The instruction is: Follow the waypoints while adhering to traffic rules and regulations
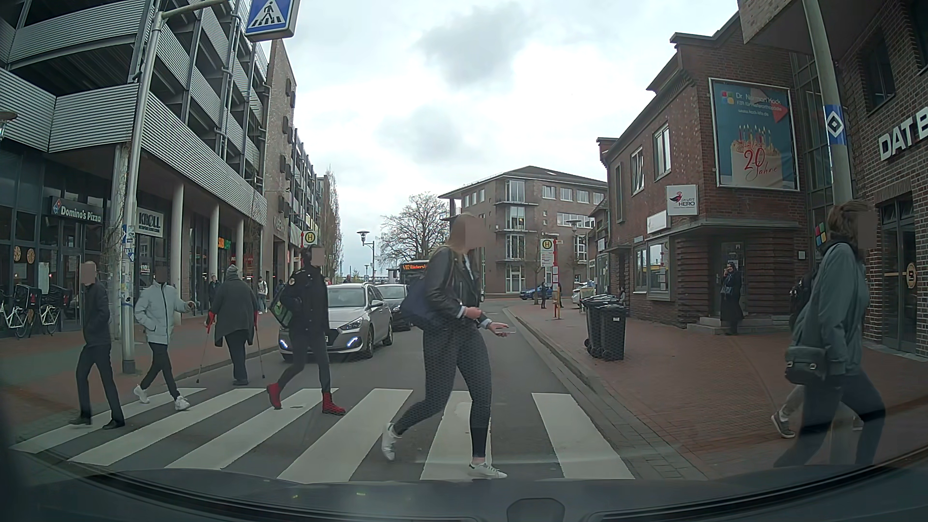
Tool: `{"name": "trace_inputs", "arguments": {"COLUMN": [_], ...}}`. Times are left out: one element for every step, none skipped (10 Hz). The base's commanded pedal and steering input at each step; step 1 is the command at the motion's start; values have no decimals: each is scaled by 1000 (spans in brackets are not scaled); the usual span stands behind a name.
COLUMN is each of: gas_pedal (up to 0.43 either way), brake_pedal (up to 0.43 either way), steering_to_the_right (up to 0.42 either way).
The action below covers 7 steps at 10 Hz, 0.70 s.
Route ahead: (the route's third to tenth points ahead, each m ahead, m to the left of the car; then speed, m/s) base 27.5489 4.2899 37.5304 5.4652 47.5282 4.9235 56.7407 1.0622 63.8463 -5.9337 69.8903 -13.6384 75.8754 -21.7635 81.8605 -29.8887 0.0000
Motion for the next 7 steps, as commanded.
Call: {"name": "trace_inputs", "arguments": {"gas_pedal": [0,0,0,0,0,0,0], "brake_pedal": [274,274,274,274,274,274,274], "steering_to_the_right": [-1,-1,-1,-1,-1,-1,-1]}}
